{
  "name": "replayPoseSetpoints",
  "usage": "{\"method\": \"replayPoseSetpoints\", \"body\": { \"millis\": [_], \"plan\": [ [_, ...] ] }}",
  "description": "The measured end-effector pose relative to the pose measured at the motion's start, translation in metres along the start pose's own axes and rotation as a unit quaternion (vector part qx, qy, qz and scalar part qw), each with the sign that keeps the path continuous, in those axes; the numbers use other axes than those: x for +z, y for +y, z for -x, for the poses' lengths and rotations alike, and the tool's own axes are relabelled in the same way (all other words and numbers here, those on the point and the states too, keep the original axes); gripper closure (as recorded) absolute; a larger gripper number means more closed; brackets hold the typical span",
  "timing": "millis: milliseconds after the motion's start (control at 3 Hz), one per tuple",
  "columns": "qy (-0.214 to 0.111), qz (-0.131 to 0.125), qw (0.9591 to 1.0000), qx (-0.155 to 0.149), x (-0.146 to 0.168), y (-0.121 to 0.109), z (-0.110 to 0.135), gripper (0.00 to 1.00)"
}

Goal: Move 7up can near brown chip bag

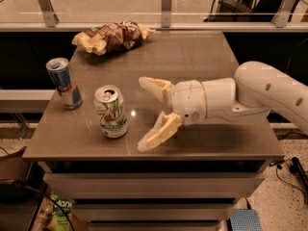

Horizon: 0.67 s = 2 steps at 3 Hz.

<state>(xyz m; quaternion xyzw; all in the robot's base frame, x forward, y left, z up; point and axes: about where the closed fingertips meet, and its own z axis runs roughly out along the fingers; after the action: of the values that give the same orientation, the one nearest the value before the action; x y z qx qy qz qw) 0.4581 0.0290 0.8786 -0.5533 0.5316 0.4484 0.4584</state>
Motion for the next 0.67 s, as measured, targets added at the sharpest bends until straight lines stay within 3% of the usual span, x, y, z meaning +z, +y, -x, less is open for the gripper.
{"method": "replayPoseSetpoints", "body": {
  "millis": [333,667],
  "plan": [
    [-0.009,0.000,0.9999,0.005,0.014,0.006,0.004,0.00],
    [-0.013,-0.018,0.9997,0.011,0.026,0.008,0.008,0.00]
  ]
}}
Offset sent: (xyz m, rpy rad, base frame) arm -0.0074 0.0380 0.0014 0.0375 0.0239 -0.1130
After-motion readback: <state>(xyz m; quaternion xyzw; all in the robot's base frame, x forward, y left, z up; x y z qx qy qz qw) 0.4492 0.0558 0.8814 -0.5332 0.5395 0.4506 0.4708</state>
